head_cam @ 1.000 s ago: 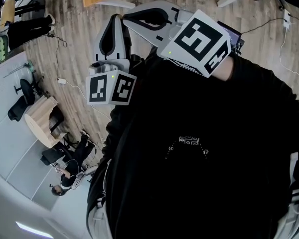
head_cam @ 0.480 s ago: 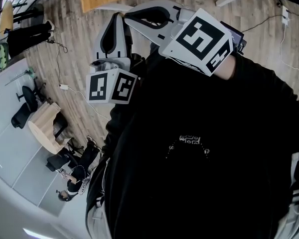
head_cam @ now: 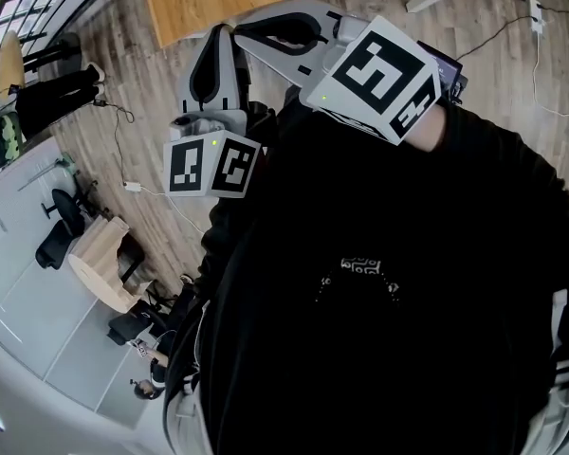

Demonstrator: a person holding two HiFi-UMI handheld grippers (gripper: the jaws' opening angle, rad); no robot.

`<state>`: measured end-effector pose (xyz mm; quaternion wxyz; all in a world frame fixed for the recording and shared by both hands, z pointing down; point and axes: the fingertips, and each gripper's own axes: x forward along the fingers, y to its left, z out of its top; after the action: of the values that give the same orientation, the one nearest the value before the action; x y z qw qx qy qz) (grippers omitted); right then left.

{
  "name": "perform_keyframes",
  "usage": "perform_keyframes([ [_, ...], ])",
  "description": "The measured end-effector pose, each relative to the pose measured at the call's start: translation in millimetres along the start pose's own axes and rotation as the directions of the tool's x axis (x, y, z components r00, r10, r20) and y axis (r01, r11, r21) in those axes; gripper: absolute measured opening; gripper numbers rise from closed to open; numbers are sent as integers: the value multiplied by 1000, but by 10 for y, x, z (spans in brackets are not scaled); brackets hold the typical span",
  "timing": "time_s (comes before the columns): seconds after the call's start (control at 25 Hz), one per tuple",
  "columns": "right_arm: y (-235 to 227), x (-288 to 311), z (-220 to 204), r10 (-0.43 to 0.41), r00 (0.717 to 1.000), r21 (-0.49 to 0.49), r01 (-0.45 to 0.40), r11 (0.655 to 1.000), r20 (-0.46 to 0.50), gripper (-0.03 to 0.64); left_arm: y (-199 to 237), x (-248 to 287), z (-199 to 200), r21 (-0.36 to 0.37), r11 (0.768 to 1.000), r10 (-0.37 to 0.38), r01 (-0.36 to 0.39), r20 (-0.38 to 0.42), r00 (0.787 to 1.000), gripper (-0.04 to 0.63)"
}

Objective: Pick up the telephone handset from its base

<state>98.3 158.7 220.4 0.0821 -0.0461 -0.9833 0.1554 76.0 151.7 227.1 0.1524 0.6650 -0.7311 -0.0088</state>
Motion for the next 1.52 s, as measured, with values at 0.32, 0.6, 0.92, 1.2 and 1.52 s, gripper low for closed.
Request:
perform_keyframes([
  [0.32,-216,326,98,-29,999,9,29,1000,-24,15,320,227,91,-29,999,-31,30,-2,1000,6],
  [0.6,-456,764,131,-51,998,16,52,999,-31,15,761,466,124,-49,998,-50,50,-5,999,6],
  [0.92,-625,1275,318,-91,995,27,92,995,-41,15,1259,659,323,-61,994,-93,92,-16,996,6],
  [1.2,-801,1565,441,-148,988,13,149,989,-46,15,1534,858,445,-64,985,-162,161,-6,987,6],
  [1.52,-980,1820,591,-206,978,-13,206,979,-43,15,1771,1064,594,-59,972,-227,228,12,974,6],
])
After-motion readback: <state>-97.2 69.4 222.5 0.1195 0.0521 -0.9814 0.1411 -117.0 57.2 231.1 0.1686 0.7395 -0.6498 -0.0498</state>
